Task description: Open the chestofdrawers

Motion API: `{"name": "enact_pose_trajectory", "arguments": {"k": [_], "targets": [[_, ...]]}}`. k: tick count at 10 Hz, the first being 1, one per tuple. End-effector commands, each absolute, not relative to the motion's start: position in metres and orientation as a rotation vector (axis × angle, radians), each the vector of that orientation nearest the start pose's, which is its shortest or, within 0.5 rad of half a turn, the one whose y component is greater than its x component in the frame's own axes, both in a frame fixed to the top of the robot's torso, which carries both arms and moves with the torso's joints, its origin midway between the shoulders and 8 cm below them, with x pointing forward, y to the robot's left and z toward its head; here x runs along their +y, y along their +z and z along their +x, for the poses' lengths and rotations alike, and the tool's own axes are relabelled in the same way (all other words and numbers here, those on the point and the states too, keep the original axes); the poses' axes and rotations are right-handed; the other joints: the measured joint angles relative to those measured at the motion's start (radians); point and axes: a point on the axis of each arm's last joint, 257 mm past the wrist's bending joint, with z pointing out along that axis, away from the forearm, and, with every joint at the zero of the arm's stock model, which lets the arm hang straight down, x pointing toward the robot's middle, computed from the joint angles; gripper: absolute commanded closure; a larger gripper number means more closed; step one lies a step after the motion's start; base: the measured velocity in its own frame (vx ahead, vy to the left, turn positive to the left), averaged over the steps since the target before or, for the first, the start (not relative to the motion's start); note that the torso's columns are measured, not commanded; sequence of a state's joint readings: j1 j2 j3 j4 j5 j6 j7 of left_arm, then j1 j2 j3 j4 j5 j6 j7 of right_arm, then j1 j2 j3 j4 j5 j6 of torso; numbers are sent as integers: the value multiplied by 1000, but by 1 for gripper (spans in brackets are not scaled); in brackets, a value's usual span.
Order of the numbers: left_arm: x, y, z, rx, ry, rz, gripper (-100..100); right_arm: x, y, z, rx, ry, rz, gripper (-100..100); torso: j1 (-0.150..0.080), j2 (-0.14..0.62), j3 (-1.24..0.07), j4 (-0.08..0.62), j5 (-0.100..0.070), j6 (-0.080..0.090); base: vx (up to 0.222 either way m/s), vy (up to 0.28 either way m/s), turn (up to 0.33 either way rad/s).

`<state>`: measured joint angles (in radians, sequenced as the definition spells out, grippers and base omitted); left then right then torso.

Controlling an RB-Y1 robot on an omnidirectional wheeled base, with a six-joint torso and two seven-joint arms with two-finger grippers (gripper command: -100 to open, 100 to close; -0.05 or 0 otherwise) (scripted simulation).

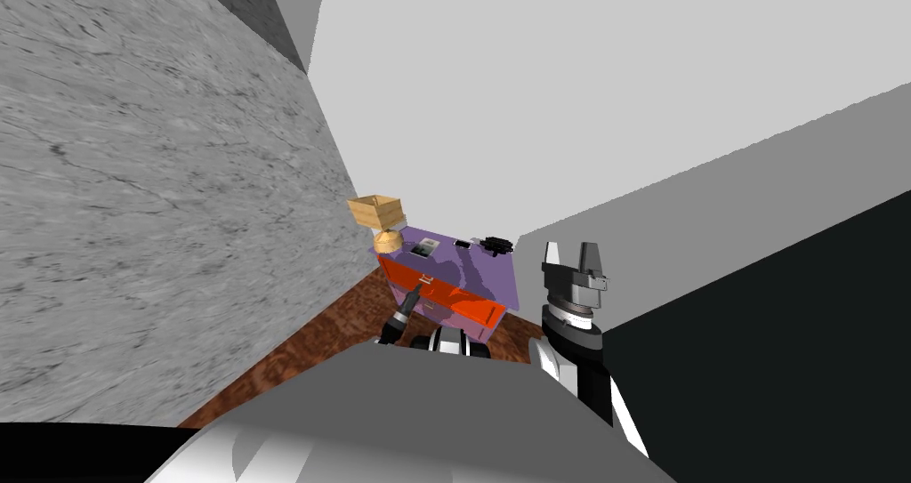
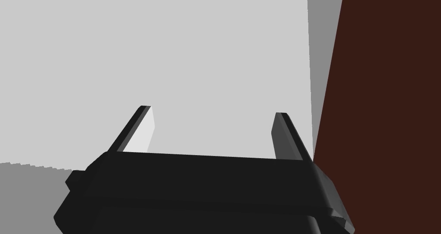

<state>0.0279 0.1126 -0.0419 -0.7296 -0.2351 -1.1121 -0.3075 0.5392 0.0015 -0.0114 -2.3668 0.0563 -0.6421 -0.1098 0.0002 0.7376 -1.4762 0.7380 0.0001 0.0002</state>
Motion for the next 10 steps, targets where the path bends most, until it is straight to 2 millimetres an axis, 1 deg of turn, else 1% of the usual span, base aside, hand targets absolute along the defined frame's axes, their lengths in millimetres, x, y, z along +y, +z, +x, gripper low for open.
{"name": "enact_pose_trajectory", "arguments": {"k": [1,4,5,6,8,10], "targets": [[203,-353,418,1361,-1061,-510,100,-268,74,297,495,1389,495,0,0,6,3,1,0,0,-187,7,25],[207,-344,433,1361,-1067,-502,100,-268,74,297,495,1389,495,0,1,2,2,1,0,0,-207,28,24],[208,-346,430,1360,-1065,-502,100,-268,74,297,495,1389,495,0,0,1,0,0,0,0,-105,11,4],[206,-352,425,1367,-1064,-512,-100,-268,74,297,495,1389,495,0,-1,-6,-3,-1,0,0,65,-20,-53],[204,-356,421,1372,-1063,-519,-100,-268,74,297,495,1389,495,0,-2,-12,-7,-3,-1,0,142,-34,-22],[202,-362,414,1379,-1061,-530,-100,-268,74,297,495,1389,495,0,0,0,0,0,0,0,172,-32,-34]]}}
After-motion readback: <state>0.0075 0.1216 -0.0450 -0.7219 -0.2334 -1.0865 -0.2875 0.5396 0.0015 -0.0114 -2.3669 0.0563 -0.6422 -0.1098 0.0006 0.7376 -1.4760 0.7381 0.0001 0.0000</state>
